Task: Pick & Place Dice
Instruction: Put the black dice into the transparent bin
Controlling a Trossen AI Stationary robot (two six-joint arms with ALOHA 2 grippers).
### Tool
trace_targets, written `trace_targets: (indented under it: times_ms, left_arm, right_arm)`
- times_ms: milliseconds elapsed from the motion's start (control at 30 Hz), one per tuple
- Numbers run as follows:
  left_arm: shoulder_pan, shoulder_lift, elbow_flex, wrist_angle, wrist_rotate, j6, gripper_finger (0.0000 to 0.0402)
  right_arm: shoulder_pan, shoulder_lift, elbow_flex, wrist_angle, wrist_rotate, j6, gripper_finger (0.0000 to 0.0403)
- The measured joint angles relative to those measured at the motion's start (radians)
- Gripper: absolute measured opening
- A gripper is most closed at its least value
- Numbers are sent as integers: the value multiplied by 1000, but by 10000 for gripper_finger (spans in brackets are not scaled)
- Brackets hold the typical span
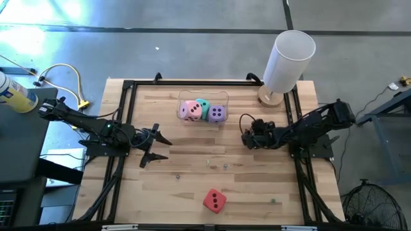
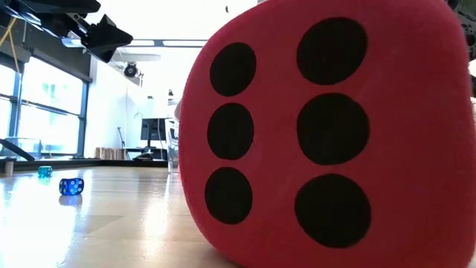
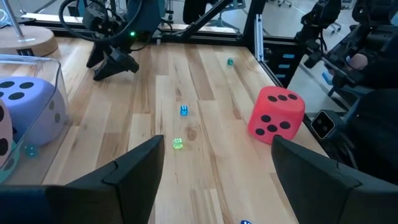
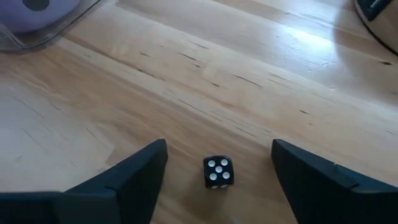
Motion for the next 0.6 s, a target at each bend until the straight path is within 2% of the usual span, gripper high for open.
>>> trace_targets:
  times_ms: [600]
  left_arm:
    - [0,0,0,0,0,-4,285]
  right_arm:
    - [2,0,0,-22,-68,-4,101]
